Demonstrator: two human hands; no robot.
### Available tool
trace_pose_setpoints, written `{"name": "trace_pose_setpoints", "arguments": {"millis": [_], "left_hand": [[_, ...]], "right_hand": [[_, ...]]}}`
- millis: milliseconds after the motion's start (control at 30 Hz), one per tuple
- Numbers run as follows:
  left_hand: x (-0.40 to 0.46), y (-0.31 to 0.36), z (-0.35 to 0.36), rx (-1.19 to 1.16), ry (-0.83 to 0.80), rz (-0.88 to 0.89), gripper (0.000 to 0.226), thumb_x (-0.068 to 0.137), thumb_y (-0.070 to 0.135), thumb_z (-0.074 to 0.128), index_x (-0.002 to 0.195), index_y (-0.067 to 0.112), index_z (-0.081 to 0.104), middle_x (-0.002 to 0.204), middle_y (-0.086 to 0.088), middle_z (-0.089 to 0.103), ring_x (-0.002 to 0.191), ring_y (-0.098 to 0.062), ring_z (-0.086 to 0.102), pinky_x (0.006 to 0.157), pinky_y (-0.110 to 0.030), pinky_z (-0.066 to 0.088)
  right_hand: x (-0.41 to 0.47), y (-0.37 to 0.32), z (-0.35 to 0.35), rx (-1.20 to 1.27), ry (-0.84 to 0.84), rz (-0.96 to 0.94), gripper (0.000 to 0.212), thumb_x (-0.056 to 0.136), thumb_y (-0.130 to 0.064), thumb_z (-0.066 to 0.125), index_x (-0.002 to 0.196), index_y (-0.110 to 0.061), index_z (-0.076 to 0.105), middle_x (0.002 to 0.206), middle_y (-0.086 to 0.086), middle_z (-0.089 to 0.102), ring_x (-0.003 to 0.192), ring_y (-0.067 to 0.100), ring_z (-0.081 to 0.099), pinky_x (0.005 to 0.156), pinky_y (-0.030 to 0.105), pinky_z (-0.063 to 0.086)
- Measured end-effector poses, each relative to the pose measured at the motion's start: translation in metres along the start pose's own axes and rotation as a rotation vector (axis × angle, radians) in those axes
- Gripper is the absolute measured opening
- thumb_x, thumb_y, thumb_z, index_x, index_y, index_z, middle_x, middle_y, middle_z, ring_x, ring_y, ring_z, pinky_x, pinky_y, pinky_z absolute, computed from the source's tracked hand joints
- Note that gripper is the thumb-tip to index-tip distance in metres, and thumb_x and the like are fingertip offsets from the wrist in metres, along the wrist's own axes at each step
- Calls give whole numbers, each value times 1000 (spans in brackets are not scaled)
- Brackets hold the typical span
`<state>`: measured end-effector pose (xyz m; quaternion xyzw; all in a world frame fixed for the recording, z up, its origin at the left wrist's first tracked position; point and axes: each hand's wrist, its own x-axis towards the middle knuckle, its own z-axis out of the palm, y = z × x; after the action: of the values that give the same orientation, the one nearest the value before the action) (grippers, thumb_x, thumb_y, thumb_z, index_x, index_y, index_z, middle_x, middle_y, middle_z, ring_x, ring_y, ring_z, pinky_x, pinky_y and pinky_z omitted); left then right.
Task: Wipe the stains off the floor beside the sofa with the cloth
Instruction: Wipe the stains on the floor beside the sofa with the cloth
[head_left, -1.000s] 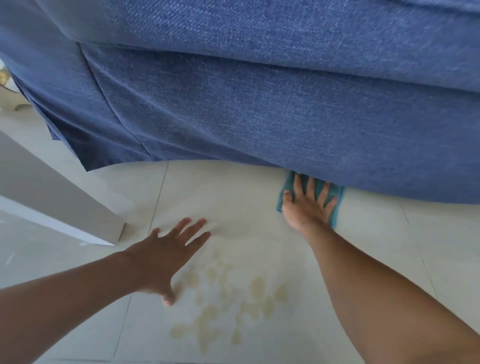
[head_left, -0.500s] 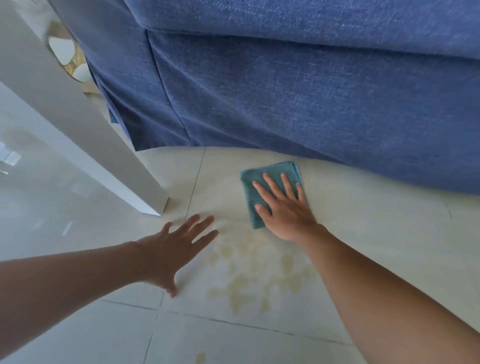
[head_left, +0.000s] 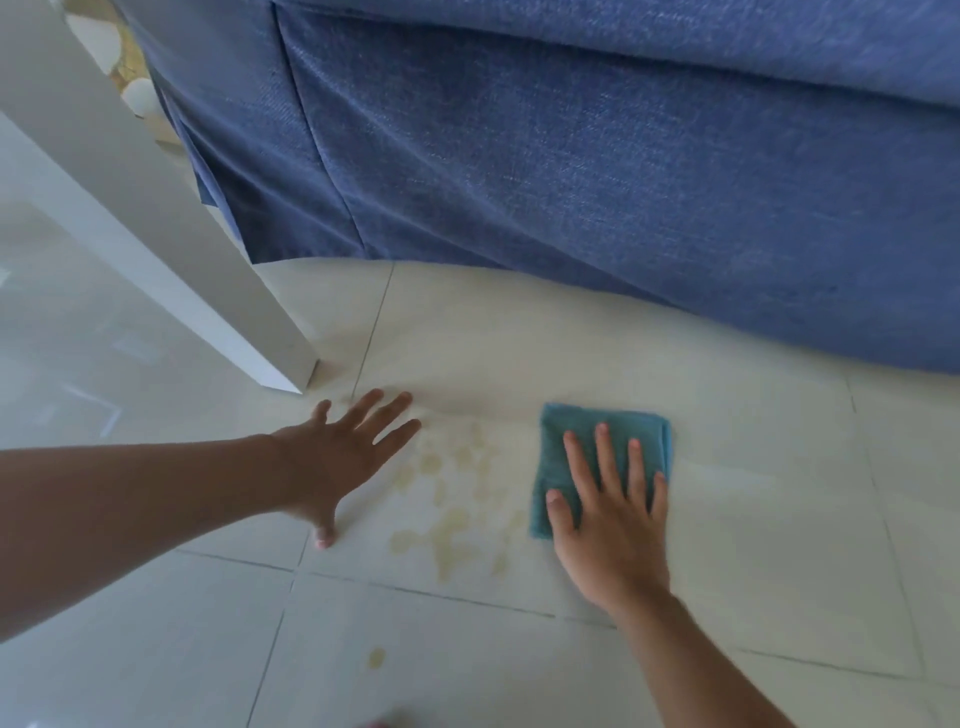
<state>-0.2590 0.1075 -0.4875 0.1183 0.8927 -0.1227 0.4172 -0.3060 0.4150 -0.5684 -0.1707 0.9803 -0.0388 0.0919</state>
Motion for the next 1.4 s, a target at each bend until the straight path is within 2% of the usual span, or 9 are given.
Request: {"name": "trace_pose_setpoints", "arguments": {"millis": [100, 167, 333, 467, 600, 700, 933, 1167, 1400], "left_hand": [[-2, 0, 4, 9, 18, 0, 152, 61, 58, 83, 147, 16, -34, 152, -11, -44, 145, -37, -27, 117, -63, 7], [-2, 1, 4, 25, 23, 6, 152, 61, 60, 83, 147, 15, -33, 152, -11, -44, 145, -37, -28, 116, -63, 5], [3, -6, 2, 46, 42, 22, 155, 57, 65, 82, 148, 16, -34, 153, -9, -44, 145, -36, -29, 115, -67, 4], [-2, -4, 10, 49, 65, 23, 152, 58, 66, 80, 148, 18, -33, 154, -9, -41, 146, -35, -26, 115, -67, 7], [2, -12, 4, 46, 58, 29, 156, 54, 70, 80, 148, 18, -33, 154, -9, -42, 145, -34, -27, 114, -69, 3], [8, -12, -1, 72, 44, 34, 162, 49, 73, 81, 147, 16, -35, 153, -13, -42, 145, -34, -29, 113, -70, 1], [6, -15, 5, 79, 49, 38, 158, 52, 77, 76, 147, 18, -35, 154, -10, -41, 145, -33, -29, 114, -70, 1], [5, -11, 5, 108, 56, 29, 156, 54, 75, 77, 148, 14, -32, 154, -13, -40, 145, -36, -28, 112, -71, 0], [-7, -13, 17, 37, 89, 5, 149, 60, 70, 78, 150, 17, -29, 156, -9, -38, 147, -34, -25, 114, -70, 5]], "right_hand": [[-17, 9, 1, 76, 14, 218, 71, 91, -55, 23, 158, -33, 18, 168, 0, 4, 154, 28, 6, 122, 56, 8], [-56, -20, 4, 123, 53, 325, 71, 89, -50, 31, 157, -27, 29, 167, 8, 17, 152, 35, 18, 118, 62, 16], [-49, -51, 8, 63, -22, 24, 73, 88, -55, 40, 156, -29, 29, 167, 8, 19, 153, 35, 15, 121, 58, 11], [-69, -38, 7, 109, 66, 267, 73, 89, -50, 36, 157, -25, 25, 166, 11, 22, 152, 37, 19, 119, 61, 17], [-111, -82, 7, 135, -32, 15, 75, 80, -51, 49, 149, -23, 46, 160, 13, 35, 145, 41, 34, 112, 63, 25], [-95, -68, -1, 150, -33, -33, 69, 78, -56, 54, 142, -30, 53, 154, 7, 43, 135, 39, 42, 101, 55, 28], [-90, -48, 2, 96, -61, -287, 66, 92, -51, 47, 153, -27, 38, 162, 4, 33, 148, 37, 27, 116, 52, 21], [-115, -63, 1, 55, -195, -554, 77, 72, -55, 59, 146, -39, 45, 147, -5, 51, 126, 34, 52, 99, 48, 37], [-99, -91, 0, 31, -236, -838, 72, 85, -50, 51, 153, -35, 33, 162, -3, 34, 152, 31, 22, 118, 50, 9]]}}
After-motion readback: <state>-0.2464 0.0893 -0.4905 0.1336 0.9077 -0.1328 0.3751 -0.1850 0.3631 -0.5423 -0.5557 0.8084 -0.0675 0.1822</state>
